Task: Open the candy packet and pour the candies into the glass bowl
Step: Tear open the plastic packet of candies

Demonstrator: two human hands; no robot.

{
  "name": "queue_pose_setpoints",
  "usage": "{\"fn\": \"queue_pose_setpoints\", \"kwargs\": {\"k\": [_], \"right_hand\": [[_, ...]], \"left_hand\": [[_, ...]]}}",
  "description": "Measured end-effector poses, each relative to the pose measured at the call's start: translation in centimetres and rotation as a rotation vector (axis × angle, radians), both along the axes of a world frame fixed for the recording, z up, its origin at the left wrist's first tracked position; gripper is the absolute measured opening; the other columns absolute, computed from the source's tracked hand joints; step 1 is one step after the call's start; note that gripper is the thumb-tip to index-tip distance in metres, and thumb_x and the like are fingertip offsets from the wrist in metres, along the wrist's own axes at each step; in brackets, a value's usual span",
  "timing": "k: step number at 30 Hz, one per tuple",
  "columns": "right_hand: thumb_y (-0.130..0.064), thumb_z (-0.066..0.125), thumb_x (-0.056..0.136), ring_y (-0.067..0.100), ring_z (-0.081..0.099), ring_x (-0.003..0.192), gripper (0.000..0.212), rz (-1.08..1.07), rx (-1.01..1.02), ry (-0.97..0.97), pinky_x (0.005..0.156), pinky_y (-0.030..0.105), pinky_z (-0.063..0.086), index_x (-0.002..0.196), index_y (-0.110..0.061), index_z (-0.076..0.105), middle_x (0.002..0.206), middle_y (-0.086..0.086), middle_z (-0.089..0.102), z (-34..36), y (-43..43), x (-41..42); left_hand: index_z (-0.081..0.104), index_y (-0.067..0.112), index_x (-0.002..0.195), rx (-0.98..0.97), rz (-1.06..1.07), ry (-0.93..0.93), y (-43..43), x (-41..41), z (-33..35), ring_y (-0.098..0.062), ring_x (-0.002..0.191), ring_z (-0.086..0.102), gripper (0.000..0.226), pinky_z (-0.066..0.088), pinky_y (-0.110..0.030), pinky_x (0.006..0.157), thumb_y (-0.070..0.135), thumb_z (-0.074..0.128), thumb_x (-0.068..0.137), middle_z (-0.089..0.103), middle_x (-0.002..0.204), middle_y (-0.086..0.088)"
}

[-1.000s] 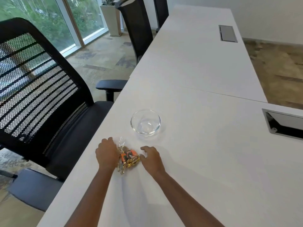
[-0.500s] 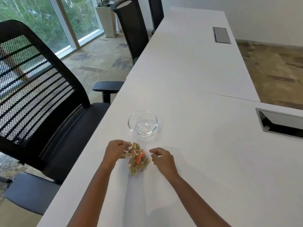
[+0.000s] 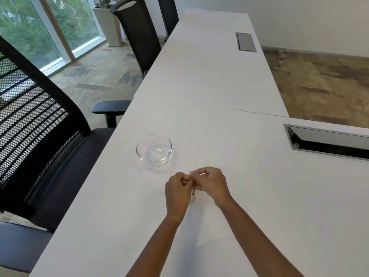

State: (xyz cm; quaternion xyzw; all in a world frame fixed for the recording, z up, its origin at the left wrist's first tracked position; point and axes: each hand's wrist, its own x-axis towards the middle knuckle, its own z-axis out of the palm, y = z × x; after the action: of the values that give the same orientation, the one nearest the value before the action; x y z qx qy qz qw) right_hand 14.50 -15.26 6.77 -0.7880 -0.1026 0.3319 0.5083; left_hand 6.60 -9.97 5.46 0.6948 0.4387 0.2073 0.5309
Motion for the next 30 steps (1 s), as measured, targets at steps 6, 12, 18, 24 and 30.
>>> {"fn": "queue_pose_setpoints", "kwargs": {"k": [6, 12, 18, 24, 30], "right_hand": [[0.005, 0.056, 0.083, 0.029, 0.066, 0.076, 0.017, -0.01, 0.052, 0.155, 0.072, 0.033, 0.06, 0.068, 0.003, 0.063, 0.094, 0.03, 0.068, 0.0, -1.3, 0.7], [0.003, 0.054, 0.086, 0.027, 0.062, 0.067, 0.013, 0.033, 0.092, 0.247, 0.073, 0.03, 0.056, 0.077, 0.002, 0.065, 0.081, 0.02, 0.066, 0.0, -1.8, 1.0], [-0.003, 0.06, 0.084, 0.019, 0.061, 0.059, 0.019, 0.189, 0.018, 0.098, 0.062, 0.021, 0.056, 0.066, -0.001, 0.063, 0.076, 0.018, 0.064, -0.3, -1.9, 0.7], [-0.008, 0.066, 0.084, 0.009, 0.058, 0.055, 0.019, 0.284, 0.01, 0.198, 0.051, 0.01, 0.052, 0.066, -0.009, 0.062, 0.064, 0.003, 0.062, 0.0, -2.2, 1.4], [-0.012, 0.065, 0.084, 0.012, 0.06, 0.059, 0.006, 0.168, 0.019, 0.109, 0.062, 0.02, 0.055, 0.083, -0.006, 0.064, 0.07, 0.004, 0.063, -0.4, -2.3, 1.2]], "left_hand": [[0.058, 0.018, 0.062, -0.094, -0.073, -0.015, -0.7, 0.3, -0.6, 0.002, 0.047, 0.057, 0.022, 0.041, -0.005, 0.044, 0.007, 0.065, 0.079, 0.06, 0.059, 0.005], [0.058, 0.01, 0.084, -0.44, 0.001, -0.131, -0.2, 0.2, -0.6, -0.022, 0.067, 0.065, 0.004, 0.054, -0.028, 0.065, 0.008, 0.055, 0.086, 0.067, 0.076, -0.008], [0.059, 0.0, 0.079, -0.373, -0.028, -0.029, 0.4, 0.5, -0.2, -0.03, 0.062, 0.064, 0.022, 0.056, -0.034, 0.064, 0.02, 0.059, 0.087, 0.063, 0.074, -0.014], [0.06, 0.0, 0.073, -0.481, -0.061, -0.039, 1.0, 0.1, 0.1, -0.022, 0.048, 0.062, 0.017, 0.054, -0.021, 0.045, 0.007, 0.05, 0.085, 0.064, 0.067, -0.013], [0.062, 0.004, 0.068, -0.404, -0.086, -0.071, 1.0, 0.2, 0.0, -0.014, 0.048, 0.064, 0.018, 0.055, -0.018, 0.048, -0.001, 0.053, 0.082, 0.064, 0.065, -0.011]]}}
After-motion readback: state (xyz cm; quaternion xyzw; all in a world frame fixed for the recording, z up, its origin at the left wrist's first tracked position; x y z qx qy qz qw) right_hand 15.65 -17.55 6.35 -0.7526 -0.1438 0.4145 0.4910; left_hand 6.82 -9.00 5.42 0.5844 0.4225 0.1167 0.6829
